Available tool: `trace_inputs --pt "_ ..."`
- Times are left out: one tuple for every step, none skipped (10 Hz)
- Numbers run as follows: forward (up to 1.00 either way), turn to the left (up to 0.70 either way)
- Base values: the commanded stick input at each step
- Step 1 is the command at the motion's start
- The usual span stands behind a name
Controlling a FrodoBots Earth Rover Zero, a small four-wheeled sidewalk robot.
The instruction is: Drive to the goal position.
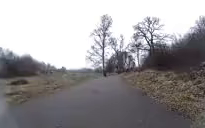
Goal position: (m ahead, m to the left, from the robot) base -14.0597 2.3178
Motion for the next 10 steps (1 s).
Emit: trace_inputs --pt "0.7 -0.04" --pt "0.7 -0.03" --pt "0.7 -0.02" --pt "0.7 -0.01" --pt "0.7 0.0" --pt "0.7 -0.02" --pt "0.7 -0.12" --pt "0.7 -0.22" --pt "0.7 -0.32" --pt "0.7 0.0"
